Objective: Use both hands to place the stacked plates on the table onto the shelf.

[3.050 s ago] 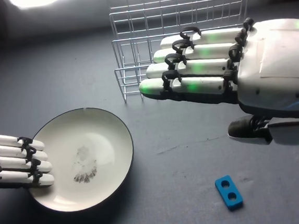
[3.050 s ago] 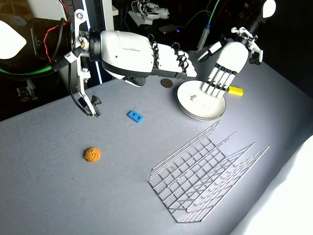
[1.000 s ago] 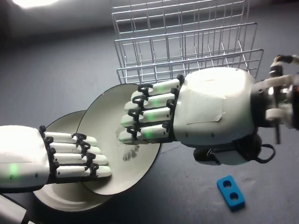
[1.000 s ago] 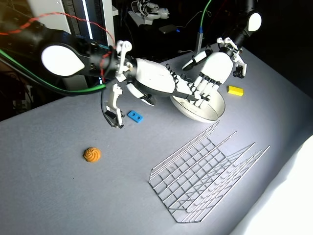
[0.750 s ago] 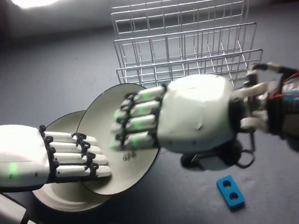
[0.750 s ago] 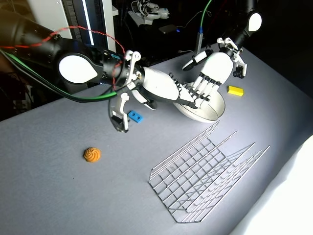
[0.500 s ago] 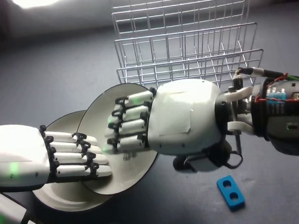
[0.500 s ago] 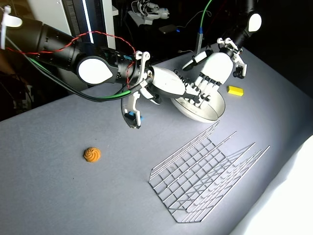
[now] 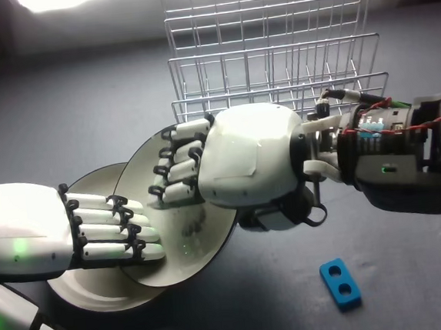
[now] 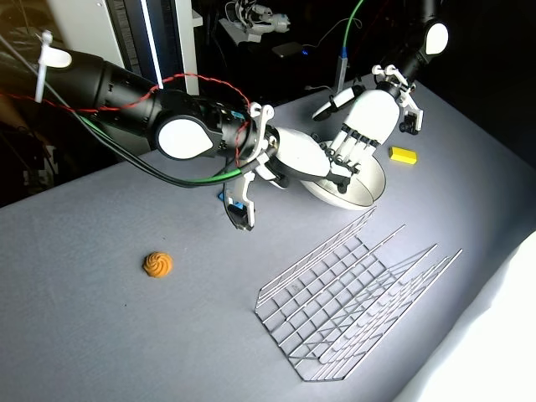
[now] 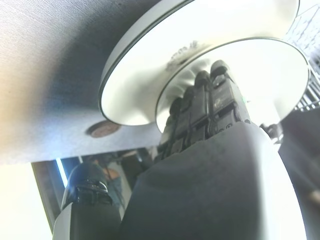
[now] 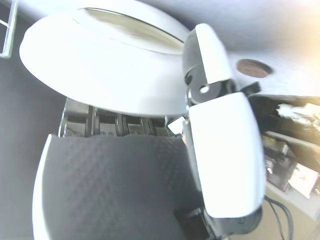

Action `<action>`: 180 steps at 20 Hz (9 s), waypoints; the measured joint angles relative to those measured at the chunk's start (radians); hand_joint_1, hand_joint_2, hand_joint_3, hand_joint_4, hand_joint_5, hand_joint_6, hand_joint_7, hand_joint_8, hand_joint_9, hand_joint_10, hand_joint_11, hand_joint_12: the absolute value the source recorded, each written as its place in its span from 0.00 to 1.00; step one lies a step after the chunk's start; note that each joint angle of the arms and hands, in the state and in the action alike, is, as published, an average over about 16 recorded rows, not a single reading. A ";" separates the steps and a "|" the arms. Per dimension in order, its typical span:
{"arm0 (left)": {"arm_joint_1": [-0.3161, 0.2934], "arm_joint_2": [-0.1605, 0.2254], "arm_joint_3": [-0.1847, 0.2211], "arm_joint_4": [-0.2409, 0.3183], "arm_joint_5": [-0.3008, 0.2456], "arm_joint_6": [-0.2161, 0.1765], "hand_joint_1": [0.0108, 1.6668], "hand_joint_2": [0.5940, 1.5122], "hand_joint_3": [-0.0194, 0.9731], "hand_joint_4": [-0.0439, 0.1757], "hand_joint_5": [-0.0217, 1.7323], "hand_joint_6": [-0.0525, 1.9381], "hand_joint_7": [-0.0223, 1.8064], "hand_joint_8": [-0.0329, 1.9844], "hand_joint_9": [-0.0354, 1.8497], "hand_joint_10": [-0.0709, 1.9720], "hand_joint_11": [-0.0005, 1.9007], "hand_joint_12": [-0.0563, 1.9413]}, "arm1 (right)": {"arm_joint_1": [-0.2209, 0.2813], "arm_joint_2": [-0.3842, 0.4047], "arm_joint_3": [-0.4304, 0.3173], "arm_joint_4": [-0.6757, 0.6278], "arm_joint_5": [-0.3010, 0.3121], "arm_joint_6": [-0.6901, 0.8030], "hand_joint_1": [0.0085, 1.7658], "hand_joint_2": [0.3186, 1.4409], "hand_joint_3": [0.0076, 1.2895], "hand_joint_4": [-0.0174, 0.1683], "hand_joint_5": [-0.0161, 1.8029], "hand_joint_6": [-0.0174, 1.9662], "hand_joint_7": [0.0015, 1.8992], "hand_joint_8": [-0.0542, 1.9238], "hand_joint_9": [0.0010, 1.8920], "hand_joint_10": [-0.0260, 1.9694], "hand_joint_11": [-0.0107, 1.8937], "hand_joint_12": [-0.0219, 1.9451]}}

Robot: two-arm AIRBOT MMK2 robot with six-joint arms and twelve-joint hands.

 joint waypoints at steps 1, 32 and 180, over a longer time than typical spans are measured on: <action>0.000 0.000 0.001 0.000 0.000 0.000 0.00 0.54 0.04 0.21 0.01 0.02 0.01 0.01 0.03 0.04 0.01 0.03 | 0.001 -0.008 0.009 0.004 0.002 0.000 0.63 0.73 0.02 0.11 0.18 0.02 0.17 0.04 0.17 0.02 0.02 0.46; -0.134 0.242 -0.045 0.053 -0.057 -0.141 0.00 0.54 0.04 0.21 0.05 0.03 0.04 0.01 0.03 0.04 0.01 0.03 | 0.056 -0.015 -0.001 0.129 0.050 -0.002 0.69 0.58 0.01 0.09 0.45 0.55 0.47 0.41 0.46 0.52 0.35 0.62; 0.023 0.147 0.042 0.055 0.054 -0.179 0.00 0.56 0.04 0.20 0.06 0.03 0.03 0.02 0.03 0.04 0.01 0.03 | 0.229 0.118 0.353 0.419 -0.059 0.772 0.62 0.69 0.01 0.08 0.40 0.08 0.43 0.05 0.40 0.06 0.15 0.66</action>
